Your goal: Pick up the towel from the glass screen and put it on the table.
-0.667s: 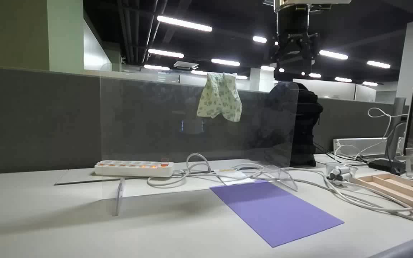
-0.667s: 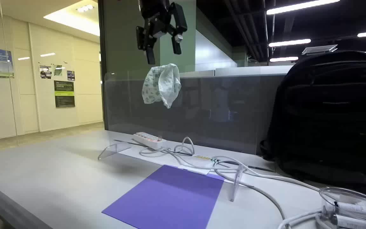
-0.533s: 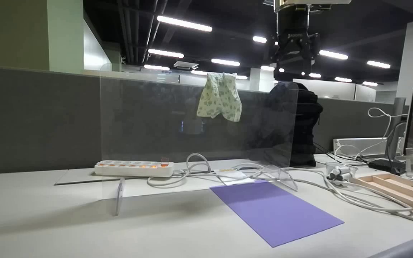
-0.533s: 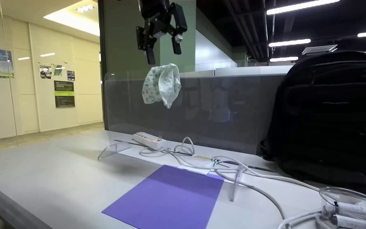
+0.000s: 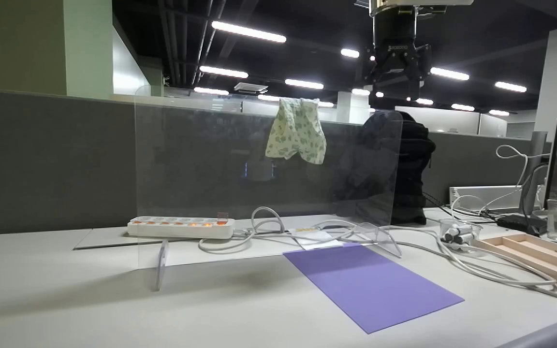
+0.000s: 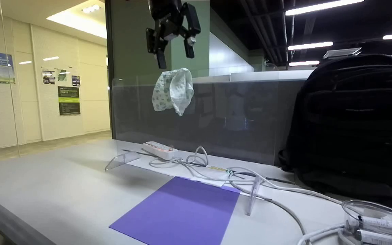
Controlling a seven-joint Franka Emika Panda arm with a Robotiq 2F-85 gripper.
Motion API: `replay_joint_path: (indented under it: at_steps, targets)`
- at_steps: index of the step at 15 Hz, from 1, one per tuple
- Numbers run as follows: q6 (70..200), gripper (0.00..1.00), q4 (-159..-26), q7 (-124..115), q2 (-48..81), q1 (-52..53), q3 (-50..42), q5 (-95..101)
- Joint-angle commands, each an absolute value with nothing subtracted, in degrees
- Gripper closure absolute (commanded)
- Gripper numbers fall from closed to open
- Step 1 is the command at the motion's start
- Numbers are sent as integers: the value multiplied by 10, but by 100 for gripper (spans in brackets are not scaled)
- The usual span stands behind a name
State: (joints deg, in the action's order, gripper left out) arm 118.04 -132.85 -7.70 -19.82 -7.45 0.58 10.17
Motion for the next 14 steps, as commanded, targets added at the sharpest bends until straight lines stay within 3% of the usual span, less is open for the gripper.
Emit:
replay_joint_path:
  at_steps: [1, 8, 14]
  targets:
    - [1192, 0, -1325, -89, -195, -67, 2, 111]
    - [1370, 0, -1301, -61, -149, -48, 20, 163]
    - [1442, 0, -1285, -24, -100, -22, 15, 127]
